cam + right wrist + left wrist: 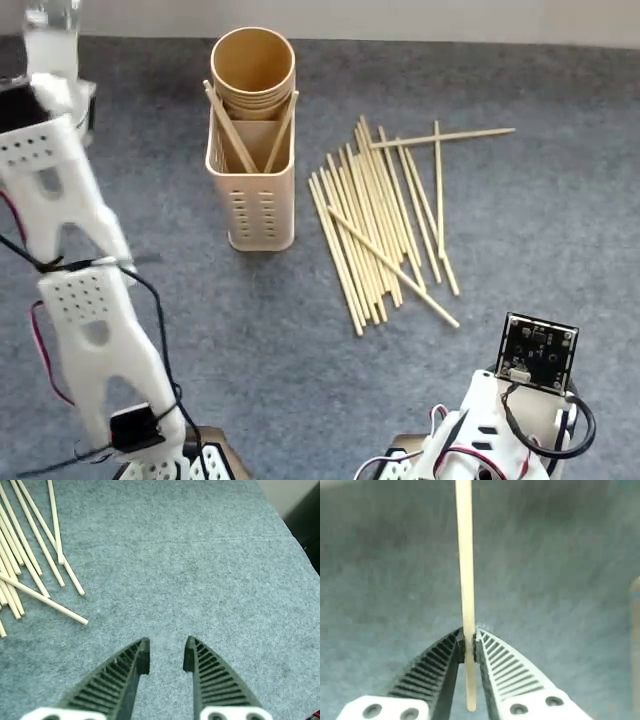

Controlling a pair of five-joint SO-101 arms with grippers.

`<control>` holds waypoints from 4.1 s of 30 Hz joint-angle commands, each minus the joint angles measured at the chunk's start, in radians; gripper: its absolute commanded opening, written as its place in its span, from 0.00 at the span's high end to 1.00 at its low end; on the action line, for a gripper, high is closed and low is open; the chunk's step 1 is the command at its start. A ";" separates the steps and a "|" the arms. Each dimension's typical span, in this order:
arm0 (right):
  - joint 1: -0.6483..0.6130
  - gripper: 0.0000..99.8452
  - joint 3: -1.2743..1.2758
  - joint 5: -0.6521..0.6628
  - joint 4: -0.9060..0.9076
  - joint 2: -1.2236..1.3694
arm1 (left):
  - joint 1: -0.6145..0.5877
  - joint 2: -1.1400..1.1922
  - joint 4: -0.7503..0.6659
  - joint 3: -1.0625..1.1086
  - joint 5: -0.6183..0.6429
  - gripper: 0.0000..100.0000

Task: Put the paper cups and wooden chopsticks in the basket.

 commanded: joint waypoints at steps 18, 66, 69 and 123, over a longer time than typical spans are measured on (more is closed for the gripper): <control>0.004 0.87 0.001 0.008 -0.016 -0.005 | 0.521 -1.744 -0.436 1.727 0.176 1.00; -0.093 0.87 0.024 0.114 -0.074 0.012 | -0.116 -1.351 -0.015 1.598 0.020 0.83; -0.128 0.87 0.064 0.098 -0.214 0.157 | -0.143 -1.351 -0.137 1.825 0.018 0.83; -0.725 0.82 -0.773 0.130 -0.766 2.235 | 0.005 -1.348 -0.964 2.634 0.272 0.83</control>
